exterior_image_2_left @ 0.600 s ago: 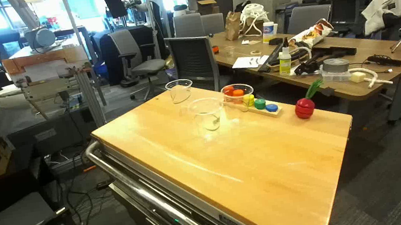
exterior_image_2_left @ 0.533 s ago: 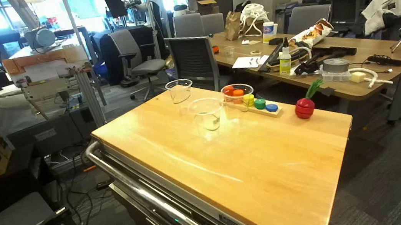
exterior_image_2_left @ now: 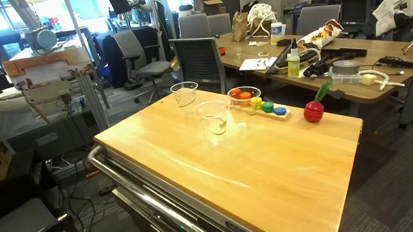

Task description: Stack the three cups on the table

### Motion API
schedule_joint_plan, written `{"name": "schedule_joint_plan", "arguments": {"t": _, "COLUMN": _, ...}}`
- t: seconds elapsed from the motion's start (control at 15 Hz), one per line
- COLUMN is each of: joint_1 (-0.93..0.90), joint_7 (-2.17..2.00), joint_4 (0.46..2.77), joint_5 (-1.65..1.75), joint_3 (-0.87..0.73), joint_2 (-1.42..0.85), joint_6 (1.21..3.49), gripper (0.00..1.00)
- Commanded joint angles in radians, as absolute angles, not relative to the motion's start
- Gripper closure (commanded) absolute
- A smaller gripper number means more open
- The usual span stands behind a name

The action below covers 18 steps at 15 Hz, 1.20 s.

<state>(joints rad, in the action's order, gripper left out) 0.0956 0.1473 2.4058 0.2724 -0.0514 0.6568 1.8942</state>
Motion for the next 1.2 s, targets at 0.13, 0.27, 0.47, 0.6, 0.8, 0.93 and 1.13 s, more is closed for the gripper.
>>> {"name": "schedule_joint_plan", "arguments": {"t": 0.13, "joint_1": 0.084, "joint_7": 0.142, "joint_4": 2.404, "joint_5": 0.278, "joint_3": -0.060, "joint_2": 0.656, "joint_6": 1.891, "gripper": 0.00}}
{"name": "schedule_joint_plan", "arguments": {"t": 0.27, "joint_1": 0.084, "joint_7": 0.142, "joint_4": 2.404, "joint_5": 0.278, "joint_3": -0.060, "joint_2": 0.657, "joint_6": 1.891, "gripper": 0.00}}
{"name": "schedule_joint_plan", "arguments": {"t": 0.47, "joint_1": 0.084, "joint_7": 0.142, "joint_4": 2.404, "joint_5": 0.278, "joint_3": -0.060, "joint_2": 0.657, "joint_6": 1.891, "gripper": 0.00}}
{"name": "schedule_joint_plan", "arguments": {"t": 0.6, "joint_1": 0.084, "joint_7": 0.142, "joint_4": 2.404, "joint_5": 0.278, "joint_3": -0.060, "joint_2": 0.657, "joint_6": 1.891, "gripper": 0.00}}
{"name": "schedule_joint_plan", "arguments": {"t": 0.8, "joint_1": 0.105, "joint_7": 0.039, "joint_4": 2.371, "joint_5": 0.270, "joint_3": -0.043, "joint_2": 0.594, "joint_6": 1.918, "gripper": 0.00}}
{"name": "schedule_joint_plan", "arguments": {"t": 0.93, "joint_1": 0.104, "joint_7": -0.033, "joint_4": 2.328, "joint_5": 0.256, "joint_3": -0.033, "joint_2": 0.527, "joint_6": 1.931, "gripper": 0.00}}
{"name": "schedule_joint_plan", "arguments": {"t": 1.13, "joint_1": 0.105, "joint_7": -0.138, "joint_4": 2.262, "joint_5": 0.254, "joint_3": -0.015, "joint_2": 0.406, "joint_6": 1.997, "gripper": 0.00}}
